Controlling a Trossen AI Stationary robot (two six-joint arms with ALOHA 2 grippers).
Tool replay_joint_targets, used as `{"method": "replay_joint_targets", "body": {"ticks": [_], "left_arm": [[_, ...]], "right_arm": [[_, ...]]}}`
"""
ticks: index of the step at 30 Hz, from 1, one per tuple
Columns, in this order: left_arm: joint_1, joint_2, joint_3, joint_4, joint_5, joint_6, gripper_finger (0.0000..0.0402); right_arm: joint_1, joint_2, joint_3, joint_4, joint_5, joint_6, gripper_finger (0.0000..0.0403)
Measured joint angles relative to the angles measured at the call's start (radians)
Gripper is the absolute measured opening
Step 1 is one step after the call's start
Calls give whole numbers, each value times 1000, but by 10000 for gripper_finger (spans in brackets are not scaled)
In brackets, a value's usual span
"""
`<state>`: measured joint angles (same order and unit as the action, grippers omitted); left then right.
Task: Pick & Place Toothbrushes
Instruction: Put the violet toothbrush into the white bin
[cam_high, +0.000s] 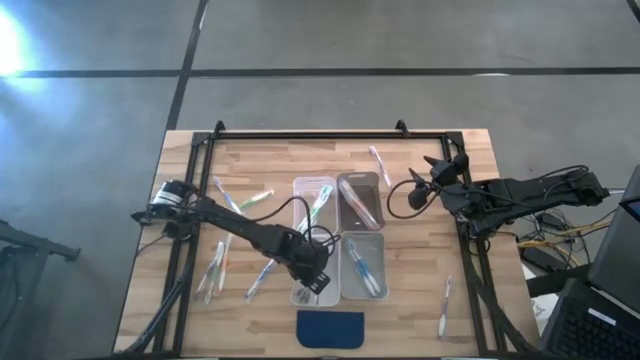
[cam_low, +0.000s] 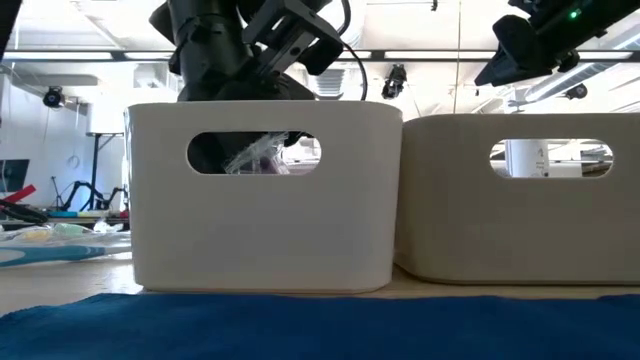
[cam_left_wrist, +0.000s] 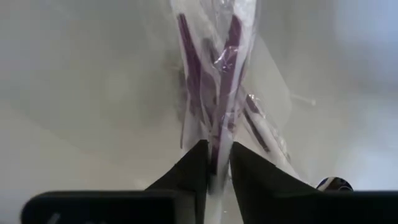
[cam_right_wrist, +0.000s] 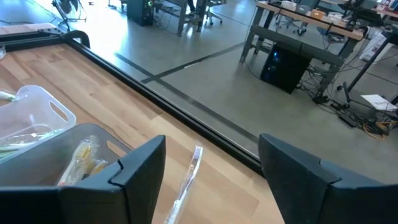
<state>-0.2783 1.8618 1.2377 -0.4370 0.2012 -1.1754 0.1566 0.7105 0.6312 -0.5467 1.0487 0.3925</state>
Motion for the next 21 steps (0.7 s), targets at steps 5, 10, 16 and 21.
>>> {"method": "replay_joint_targets", "body": {"ticks": [5,10,16,21], "left_arm": [[2,-1,0,1,13,5,112],[2,-2,0,11,64,2,173],[2,-13,1,36,117,-26,214],[2,-54,2,36,111,-46,217]], "right_arm": [[0,0,-3,0,0,0,267],[0,0,-5,0,0,0,274],[0,0,-5,0,0,0,275],[0,0,-6,0,0,0,259]]}}
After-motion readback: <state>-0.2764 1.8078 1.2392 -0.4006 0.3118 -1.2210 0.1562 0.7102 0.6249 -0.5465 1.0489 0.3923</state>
